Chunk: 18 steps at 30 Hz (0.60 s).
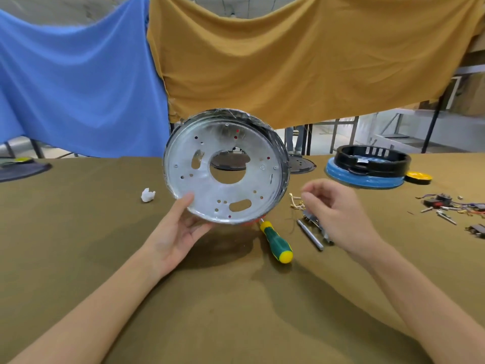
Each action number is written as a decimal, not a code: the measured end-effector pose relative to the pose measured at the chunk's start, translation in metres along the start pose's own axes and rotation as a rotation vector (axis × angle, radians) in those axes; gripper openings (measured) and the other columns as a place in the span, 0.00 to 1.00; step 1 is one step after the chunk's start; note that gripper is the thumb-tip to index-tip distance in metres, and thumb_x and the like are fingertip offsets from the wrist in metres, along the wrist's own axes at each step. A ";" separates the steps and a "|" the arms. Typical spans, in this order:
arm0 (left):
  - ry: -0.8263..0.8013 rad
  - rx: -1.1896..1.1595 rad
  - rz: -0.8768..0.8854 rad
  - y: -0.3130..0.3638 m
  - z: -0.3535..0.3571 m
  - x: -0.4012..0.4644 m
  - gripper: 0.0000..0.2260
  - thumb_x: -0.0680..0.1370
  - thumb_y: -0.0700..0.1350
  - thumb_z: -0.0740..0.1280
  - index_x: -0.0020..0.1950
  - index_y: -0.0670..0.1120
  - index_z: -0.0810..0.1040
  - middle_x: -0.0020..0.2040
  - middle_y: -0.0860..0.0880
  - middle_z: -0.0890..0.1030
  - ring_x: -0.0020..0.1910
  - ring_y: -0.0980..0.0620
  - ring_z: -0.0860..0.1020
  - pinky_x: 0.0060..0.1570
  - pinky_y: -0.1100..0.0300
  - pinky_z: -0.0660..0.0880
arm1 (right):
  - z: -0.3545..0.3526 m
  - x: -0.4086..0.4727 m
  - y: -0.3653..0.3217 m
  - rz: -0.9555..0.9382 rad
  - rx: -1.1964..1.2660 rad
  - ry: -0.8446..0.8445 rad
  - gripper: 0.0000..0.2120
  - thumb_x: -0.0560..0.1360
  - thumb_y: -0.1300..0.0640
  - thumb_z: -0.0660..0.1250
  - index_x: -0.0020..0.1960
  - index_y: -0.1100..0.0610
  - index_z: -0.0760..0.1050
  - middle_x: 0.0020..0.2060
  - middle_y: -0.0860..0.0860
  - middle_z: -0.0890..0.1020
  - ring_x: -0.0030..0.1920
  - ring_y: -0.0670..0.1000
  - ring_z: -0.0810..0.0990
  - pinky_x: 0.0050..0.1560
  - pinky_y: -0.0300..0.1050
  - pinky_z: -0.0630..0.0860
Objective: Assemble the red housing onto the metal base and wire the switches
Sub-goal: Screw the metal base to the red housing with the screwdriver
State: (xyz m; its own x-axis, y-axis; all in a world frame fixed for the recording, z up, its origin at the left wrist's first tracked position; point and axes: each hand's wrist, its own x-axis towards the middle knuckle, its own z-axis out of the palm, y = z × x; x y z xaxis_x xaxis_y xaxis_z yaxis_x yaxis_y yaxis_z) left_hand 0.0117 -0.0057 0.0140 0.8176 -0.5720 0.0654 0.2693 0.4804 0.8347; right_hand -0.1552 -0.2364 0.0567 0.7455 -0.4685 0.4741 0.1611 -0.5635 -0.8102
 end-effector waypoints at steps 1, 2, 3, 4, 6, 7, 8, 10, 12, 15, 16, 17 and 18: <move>0.024 0.015 -0.004 0.000 0.001 0.000 0.24 0.76 0.53 0.69 0.71 0.46 0.74 0.62 0.43 0.82 0.61 0.46 0.81 0.51 0.54 0.82 | 0.013 -0.001 -0.011 -0.045 0.043 -0.087 0.06 0.79 0.65 0.66 0.48 0.55 0.78 0.38 0.49 0.81 0.36 0.42 0.78 0.41 0.36 0.77; 0.046 0.038 -0.012 0.000 0.002 0.000 0.24 0.77 0.55 0.68 0.70 0.47 0.74 0.62 0.43 0.83 0.60 0.46 0.82 0.49 0.55 0.82 | 0.026 0.000 -0.020 -0.087 0.043 -0.161 0.06 0.79 0.65 0.65 0.47 0.55 0.78 0.38 0.49 0.81 0.37 0.43 0.78 0.42 0.37 0.77; 0.063 0.067 -0.024 0.000 0.002 0.000 0.23 0.78 0.57 0.66 0.70 0.48 0.74 0.61 0.44 0.83 0.59 0.46 0.83 0.48 0.55 0.82 | 0.039 0.002 -0.026 -0.126 0.015 -0.219 0.06 0.79 0.65 0.65 0.47 0.56 0.78 0.39 0.49 0.80 0.38 0.45 0.78 0.44 0.38 0.76; 0.076 0.096 -0.036 0.000 0.002 0.001 0.23 0.79 0.59 0.65 0.70 0.48 0.74 0.60 0.43 0.84 0.58 0.46 0.83 0.48 0.56 0.83 | 0.051 0.006 -0.031 -0.164 -0.021 -0.261 0.05 0.79 0.64 0.65 0.48 0.56 0.78 0.40 0.49 0.80 0.40 0.46 0.78 0.45 0.38 0.76; 0.089 0.144 -0.060 0.000 0.001 0.001 0.24 0.79 0.61 0.64 0.68 0.47 0.75 0.58 0.42 0.84 0.57 0.45 0.83 0.49 0.54 0.83 | 0.067 0.016 -0.038 -0.233 -0.087 -0.299 0.05 0.80 0.63 0.65 0.49 0.56 0.78 0.42 0.47 0.80 0.44 0.44 0.77 0.47 0.34 0.74; 0.095 0.168 -0.065 0.000 0.000 0.002 0.24 0.79 0.61 0.65 0.67 0.47 0.76 0.58 0.42 0.84 0.57 0.44 0.84 0.50 0.53 0.83 | 0.073 0.022 -0.039 -0.259 -0.121 -0.312 0.05 0.80 0.62 0.64 0.49 0.56 0.78 0.42 0.46 0.80 0.45 0.43 0.76 0.47 0.33 0.73; 0.102 0.192 -0.065 0.001 -0.001 0.002 0.23 0.79 0.62 0.65 0.67 0.48 0.77 0.58 0.42 0.85 0.56 0.44 0.84 0.51 0.53 0.83 | 0.077 0.029 -0.040 -0.282 -0.162 -0.328 0.05 0.80 0.61 0.65 0.49 0.55 0.78 0.43 0.45 0.80 0.46 0.42 0.76 0.47 0.31 0.72; 0.116 0.223 -0.055 0.002 -0.001 0.003 0.23 0.78 0.62 0.65 0.66 0.49 0.77 0.57 0.45 0.85 0.55 0.44 0.84 0.48 0.54 0.83 | 0.085 0.038 -0.036 -0.306 -0.236 -0.365 0.05 0.80 0.60 0.65 0.48 0.53 0.79 0.43 0.43 0.80 0.47 0.40 0.76 0.46 0.29 0.71; 0.115 0.205 -0.029 0.003 -0.001 0.003 0.25 0.75 0.60 0.68 0.67 0.48 0.76 0.57 0.45 0.85 0.54 0.43 0.85 0.44 0.55 0.83 | 0.092 0.042 -0.025 -0.268 -0.248 -0.397 0.05 0.79 0.60 0.67 0.48 0.52 0.80 0.42 0.43 0.81 0.46 0.39 0.77 0.45 0.28 0.72; 0.068 0.182 0.019 0.001 0.002 0.003 0.29 0.74 0.52 0.72 0.71 0.42 0.72 0.60 0.42 0.84 0.57 0.42 0.84 0.45 0.53 0.83 | 0.101 0.036 -0.007 -0.196 -0.238 -0.422 0.04 0.78 0.58 0.69 0.50 0.51 0.80 0.39 0.42 0.81 0.43 0.39 0.79 0.43 0.27 0.72; 0.063 0.195 0.034 -0.001 0.003 0.003 0.30 0.72 0.50 0.74 0.71 0.41 0.70 0.59 0.43 0.84 0.57 0.43 0.83 0.47 0.52 0.83 | 0.103 0.035 -0.002 -0.189 -0.232 -0.409 0.04 0.78 0.58 0.69 0.50 0.51 0.81 0.39 0.41 0.82 0.43 0.39 0.79 0.43 0.27 0.72; 0.065 0.212 0.046 -0.003 0.003 0.003 0.31 0.70 0.47 0.76 0.70 0.41 0.70 0.58 0.45 0.84 0.56 0.44 0.84 0.49 0.52 0.83 | 0.104 0.035 0.002 -0.186 -0.222 -0.390 0.03 0.77 0.58 0.70 0.50 0.52 0.82 0.39 0.42 0.82 0.42 0.39 0.80 0.43 0.28 0.73; 0.063 0.214 0.052 -0.005 0.003 0.003 0.32 0.68 0.45 0.76 0.69 0.43 0.69 0.57 0.46 0.85 0.56 0.45 0.84 0.50 0.53 0.83 | 0.105 0.034 0.003 -0.185 -0.209 -0.377 0.03 0.77 0.58 0.70 0.49 0.53 0.82 0.39 0.43 0.83 0.41 0.41 0.80 0.43 0.30 0.75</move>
State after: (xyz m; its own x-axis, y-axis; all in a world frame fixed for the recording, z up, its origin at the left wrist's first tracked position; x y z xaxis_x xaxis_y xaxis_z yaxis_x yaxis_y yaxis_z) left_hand 0.0116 -0.0119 0.0120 0.8595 -0.5045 0.0824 0.1176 0.3521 0.9285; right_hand -0.0612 -0.1826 0.0336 0.9058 -0.0893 0.4142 0.2085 -0.7571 -0.6191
